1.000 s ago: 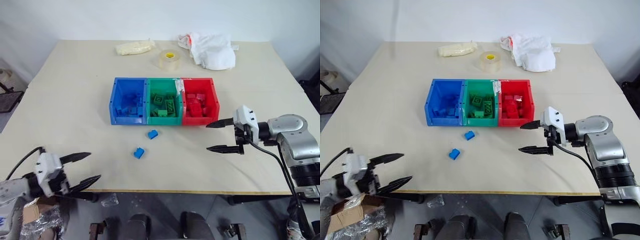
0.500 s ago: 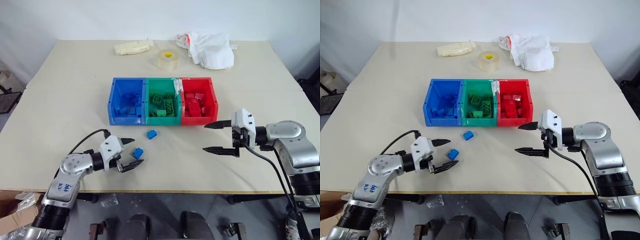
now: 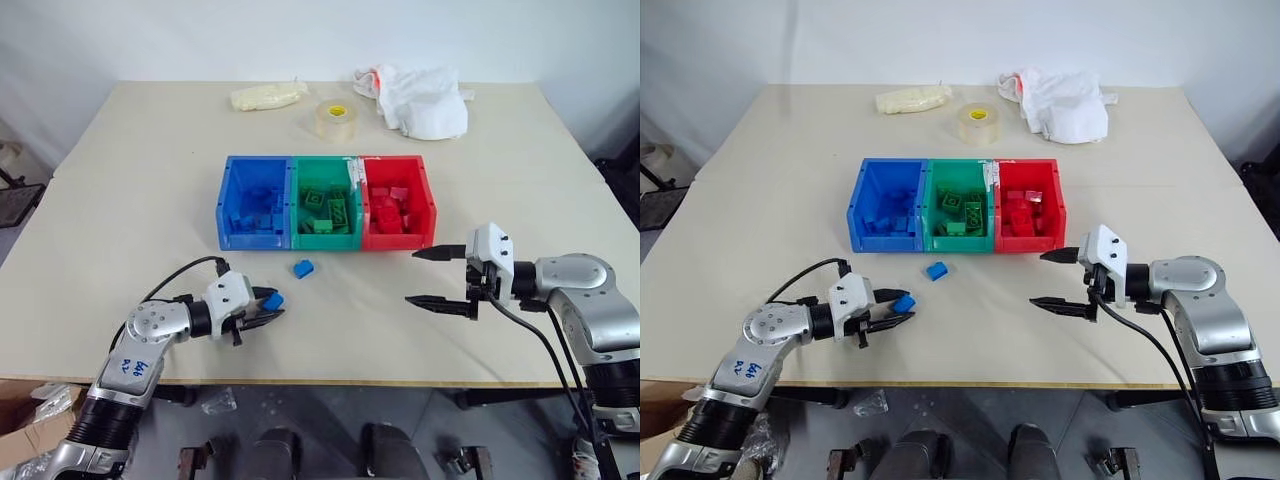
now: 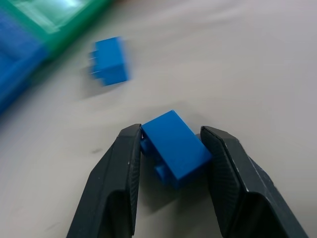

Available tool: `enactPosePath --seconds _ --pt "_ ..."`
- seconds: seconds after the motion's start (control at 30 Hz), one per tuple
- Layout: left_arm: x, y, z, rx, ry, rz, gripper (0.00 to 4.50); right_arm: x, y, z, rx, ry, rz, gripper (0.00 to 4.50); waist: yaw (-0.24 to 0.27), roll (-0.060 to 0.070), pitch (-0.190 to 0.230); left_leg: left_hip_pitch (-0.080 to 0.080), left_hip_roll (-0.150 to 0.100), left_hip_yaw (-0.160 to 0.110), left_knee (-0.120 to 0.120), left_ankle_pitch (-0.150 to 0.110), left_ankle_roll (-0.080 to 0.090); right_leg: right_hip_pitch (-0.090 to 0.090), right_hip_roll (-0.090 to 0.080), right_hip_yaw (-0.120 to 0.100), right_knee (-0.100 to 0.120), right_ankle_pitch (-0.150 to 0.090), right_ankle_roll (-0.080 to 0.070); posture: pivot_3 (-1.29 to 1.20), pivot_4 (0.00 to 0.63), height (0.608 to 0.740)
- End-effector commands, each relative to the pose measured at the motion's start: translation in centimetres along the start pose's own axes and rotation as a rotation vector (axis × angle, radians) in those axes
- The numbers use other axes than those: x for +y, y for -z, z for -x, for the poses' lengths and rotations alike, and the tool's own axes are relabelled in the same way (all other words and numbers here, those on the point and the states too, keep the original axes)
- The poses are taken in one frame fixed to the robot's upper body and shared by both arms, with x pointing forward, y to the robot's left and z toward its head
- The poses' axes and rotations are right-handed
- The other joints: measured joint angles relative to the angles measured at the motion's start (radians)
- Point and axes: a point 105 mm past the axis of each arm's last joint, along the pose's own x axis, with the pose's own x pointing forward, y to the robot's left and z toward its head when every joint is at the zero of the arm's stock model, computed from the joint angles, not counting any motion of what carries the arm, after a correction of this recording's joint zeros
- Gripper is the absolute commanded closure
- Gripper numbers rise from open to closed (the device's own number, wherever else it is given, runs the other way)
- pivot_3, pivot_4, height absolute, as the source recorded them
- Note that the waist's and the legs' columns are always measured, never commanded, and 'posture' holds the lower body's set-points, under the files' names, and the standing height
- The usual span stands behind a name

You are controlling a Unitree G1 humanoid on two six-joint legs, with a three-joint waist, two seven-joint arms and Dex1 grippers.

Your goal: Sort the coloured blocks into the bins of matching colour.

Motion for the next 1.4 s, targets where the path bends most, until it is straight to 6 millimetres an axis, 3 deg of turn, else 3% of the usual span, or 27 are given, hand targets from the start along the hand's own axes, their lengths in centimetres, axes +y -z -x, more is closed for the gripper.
enactPosePath --seconds 0.03,0.13,0.23,0.37,0.53,0.67,0.7,0.87,1.23,1.3,1.4 --pt "3.0 -4.2 0.4 -0.154 -0.144 -0.030 2.97 -0.4 -1.3 0.5 -0.035 0.023 0.041 0.00 0.003 0.000 0.000 0.000 0.000 0.000 0.000 0.000 0.000 0.000 0.000 0.000 0.000 0.000 0.000 0.00 0.150 0.740" --pt "6.7 -6.7 0.6 -0.206 -0.283 0.024 2.97 -0.5 -1.4 0.3 -0.041 0.025 0.042 0.00 0.017 -0.001 0.001 0.000 -0.001 -0.001 0.001 0.000 0.000 0.001 -0.001 0.000 0.000 0.000 0.001 0.00 0.150 0.740" --pt "9.1 -8.2 0.7 -0.232 -0.367 0.015 2.97 -0.6 -1.5 0.1 -0.045 0.024 0.043 0.00 0.021 -0.002 0.001 -0.001 -0.001 -0.001 0.002 0.000 0.000 0.000 0.000 0.000 0.000 0.000 0.001 0.00 0.150 0.740" --pt "11.8 -7.9 -0.2 -0.216 -0.441 0.039 2.97 -0.7 -1.6 -0.2 -0.053 0.019 0.047 0.00 0.021 -0.002 0.001 -0.001 -0.002 -0.001 0.001 0.000 0.000 0.000 0.000 0.000 0.001 0.000 0.001 0.00 0.150 0.740" --pt "12.7 -8.3 -1.5 -0.262 -0.405 0.061 1.42 -0.8 -1.9 -0.5 -0.064 0.015 0.053 0.00 0.020 -0.003 0.002 -0.001 -0.006 -0.001 0.001 0.000 0.000 0.000 0.001 -0.001 0.000 0.000 0.001 0.00 0.150 0.740" --pt "12.8 -8.8 -1.3 -0.286 -0.373 0.049 0.14 -0.8 -1.9 -0.6 -0.065 0.013 0.054 0.00 0.019 -0.003 0.002 -0.001 -0.006 -0.001 0.001 0.000 0.000 -0.001 0.000 -0.001 0.000 0.000 0.001 0.00 0.150 0.740" --pt "12.8 -8.8 -1.1 -0.284 -0.365 0.043 0.03 -0.8 -1.9 -0.6 -0.066 0.012 0.053 0.00 0.019 -0.003 0.002 -0.001 -0.006 -0.001 0.001 0.000 0.000 -0.001 0.000 -0.001 0.000 0.000 0.001 0.00 0.150 0.740" --pt "11.0 -8.2 0.4 -0.217 -0.232 -0.023 0.03 -0.7 -1.9 -0.7 -0.068 0.000 0.051 0.00 0.008 -0.003 0.002 -0.001 -0.006 -0.001 0.001 0.000 0.000 -0.001 0.000 -0.001 0.001 0.000 0.001 0.00 0.150 0.740" --pt "3.2 -2.1 11.4 0.021 0.063 0.051 0.03 -0.4 -1.0 0.3 -0.042 -0.052 0.029 0.00 -0.026 -0.003 0.002 -0.001 0.000 -0.002 -0.001 0.000 0.000 -0.001 0.000 0.000 0.000 0.000 0.000 0.00 0.150 0.740" --pt "2.7 -1.4 12.9 0.068 0.069 0.063 0.03 -0.5 -1.0 0.5 -0.039 -0.052 0.028 0.00 -0.022 -0.002 0.002 -0.001 0.000 -0.002 -0.001 0.000 0.000 -0.001 0.000 0.000 -0.001 0.000 0.000 0.00 0.150 0.740" --pt "2.8 -1.4 13.6 0.074 0.048 0.071 0.03 -0.7 -0.9 0.5 -0.034 -0.054 0.028 0.00 -0.007 -0.003 0.002 -0.001 -0.001 -0.002 -0.001 0.000 0.000 0.000 -0.002 0.000 -0.001 0.000 0.000 0.00 0.150 0.740"
